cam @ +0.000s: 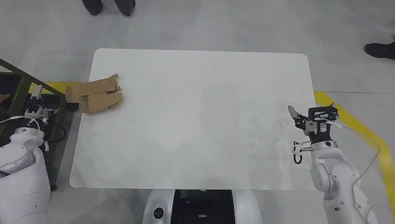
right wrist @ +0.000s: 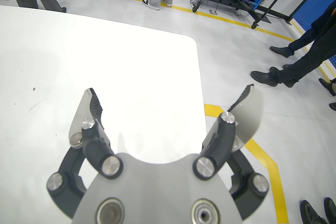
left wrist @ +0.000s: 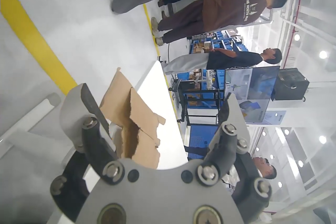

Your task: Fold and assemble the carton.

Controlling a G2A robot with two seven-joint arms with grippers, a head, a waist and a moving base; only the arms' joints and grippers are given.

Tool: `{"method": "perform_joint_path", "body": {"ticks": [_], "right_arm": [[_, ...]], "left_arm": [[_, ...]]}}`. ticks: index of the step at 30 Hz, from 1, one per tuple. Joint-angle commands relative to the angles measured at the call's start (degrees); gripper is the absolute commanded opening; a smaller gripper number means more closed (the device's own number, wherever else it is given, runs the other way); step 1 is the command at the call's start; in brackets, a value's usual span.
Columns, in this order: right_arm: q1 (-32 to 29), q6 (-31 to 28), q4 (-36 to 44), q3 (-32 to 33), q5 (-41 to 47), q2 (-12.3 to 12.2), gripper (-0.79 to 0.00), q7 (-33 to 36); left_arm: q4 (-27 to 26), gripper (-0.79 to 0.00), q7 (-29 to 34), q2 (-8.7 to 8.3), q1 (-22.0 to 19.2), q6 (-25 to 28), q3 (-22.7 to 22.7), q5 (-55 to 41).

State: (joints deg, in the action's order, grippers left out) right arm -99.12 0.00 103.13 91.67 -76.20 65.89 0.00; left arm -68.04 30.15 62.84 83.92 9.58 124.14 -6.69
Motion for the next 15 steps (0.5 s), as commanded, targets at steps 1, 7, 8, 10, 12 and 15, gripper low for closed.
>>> {"method": "perform_joint_path", "body": {"ticks": [1,7,8,10,12,15], "right_arm": [[0.0,0.0,0.0,0.0,0.0,0.0,0.0,0.0],[0.0,0.0,0.0,0.0,0.0,0.0,0.0,0.0],[0.0,0.0,0.0,0.0,0.0,0.0,0.0,0.0],[0.0,0.0,0.0,0.0,0.0,0.0,0.0,0.0],[0.0,0.0,0.0,0.0,0.0,0.0,0.0,0.0],[0.0,0.0,0.0,0.0,0.0,0.0,0.0,0.0]], "left_arm": [[0.98,0.0,1.0,-0.26,-0.16,-0.79,-0.01,0.9],[3.06,0.0,1.92,-0.57,-0.91,0.08,-1.82,3.15],[3.62,0.0,2.12,-0.54,-1.25,0.25,-2.31,2.92],[4.58,0.0,2.06,-0.57,-1.92,0.39,-3.26,3.56],[5.71,0.0,2.31,-0.62,-2.67,0.39,-4.07,3.79],[7.51,0.0,2.39,-0.68,-3.8,0.77,-5.05,3.91]]}}
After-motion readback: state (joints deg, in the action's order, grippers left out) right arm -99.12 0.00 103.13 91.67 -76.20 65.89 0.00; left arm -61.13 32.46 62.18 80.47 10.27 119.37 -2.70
